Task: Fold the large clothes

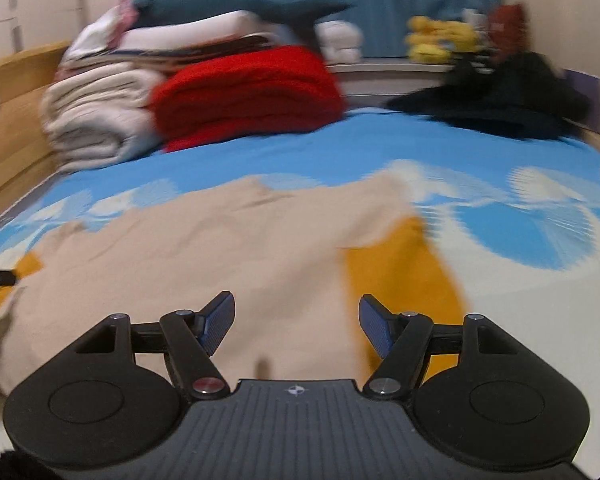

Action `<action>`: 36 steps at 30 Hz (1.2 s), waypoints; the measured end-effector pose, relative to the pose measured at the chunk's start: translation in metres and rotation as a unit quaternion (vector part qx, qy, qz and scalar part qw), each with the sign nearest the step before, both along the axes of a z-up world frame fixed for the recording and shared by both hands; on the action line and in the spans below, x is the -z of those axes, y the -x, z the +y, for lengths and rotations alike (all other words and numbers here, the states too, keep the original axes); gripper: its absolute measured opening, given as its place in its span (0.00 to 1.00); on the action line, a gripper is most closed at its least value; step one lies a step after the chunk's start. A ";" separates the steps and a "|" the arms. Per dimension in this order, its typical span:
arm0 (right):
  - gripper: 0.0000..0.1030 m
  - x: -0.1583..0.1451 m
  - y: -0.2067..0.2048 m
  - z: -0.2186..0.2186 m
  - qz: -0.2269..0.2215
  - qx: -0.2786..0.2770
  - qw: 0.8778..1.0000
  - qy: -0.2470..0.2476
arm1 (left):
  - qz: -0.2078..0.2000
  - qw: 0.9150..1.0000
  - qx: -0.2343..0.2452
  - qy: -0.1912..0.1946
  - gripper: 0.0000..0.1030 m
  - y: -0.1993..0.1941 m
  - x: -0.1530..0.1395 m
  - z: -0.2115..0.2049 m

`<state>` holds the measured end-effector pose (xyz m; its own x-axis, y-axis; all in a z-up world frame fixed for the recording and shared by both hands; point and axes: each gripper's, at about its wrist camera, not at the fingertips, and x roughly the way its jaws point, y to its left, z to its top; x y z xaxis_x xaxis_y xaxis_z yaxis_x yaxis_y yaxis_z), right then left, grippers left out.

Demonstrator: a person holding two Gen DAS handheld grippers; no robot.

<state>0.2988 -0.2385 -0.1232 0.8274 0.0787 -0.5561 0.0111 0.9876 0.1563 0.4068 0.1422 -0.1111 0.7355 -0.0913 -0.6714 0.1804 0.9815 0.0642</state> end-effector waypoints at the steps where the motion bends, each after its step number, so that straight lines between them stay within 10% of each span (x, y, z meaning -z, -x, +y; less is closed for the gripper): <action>1: 0.68 0.000 -0.006 0.012 0.000 -0.011 1.000 -0.004 | 0.002 1.000 -0.009 0.010 1.00 -0.003 0.000 -0.002; 12: 0.68 -0.011 -0.132 0.106 0.020 -0.116 0.993 0.026 | 0.018 0.999 0.033 0.020 1.00 -0.065 -0.003 -0.086; 18: 0.67 0.031 -0.211 0.077 0.118 -0.113 0.985 0.061 | 0.069 0.995 -0.017 -0.071 1.00 -0.137 0.060 -0.074; 25: 0.78 0.043 -0.179 -0.061 0.090 -0.038 0.988 0.120 | 0.046 0.986 -0.092 -0.129 1.00 -0.167 0.071 0.012; 30: 0.85 0.054 -0.149 -0.157 0.119 0.105 0.985 0.069 | 0.078 0.984 -0.134 -0.084 1.00 -0.171 0.066 0.048; 36: 0.88 0.011 -0.069 -0.154 0.045 0.148 0.987 -0.043 | 0.005 0.985 -0.089 -0.149 1.00 -0.103 0.006 0.012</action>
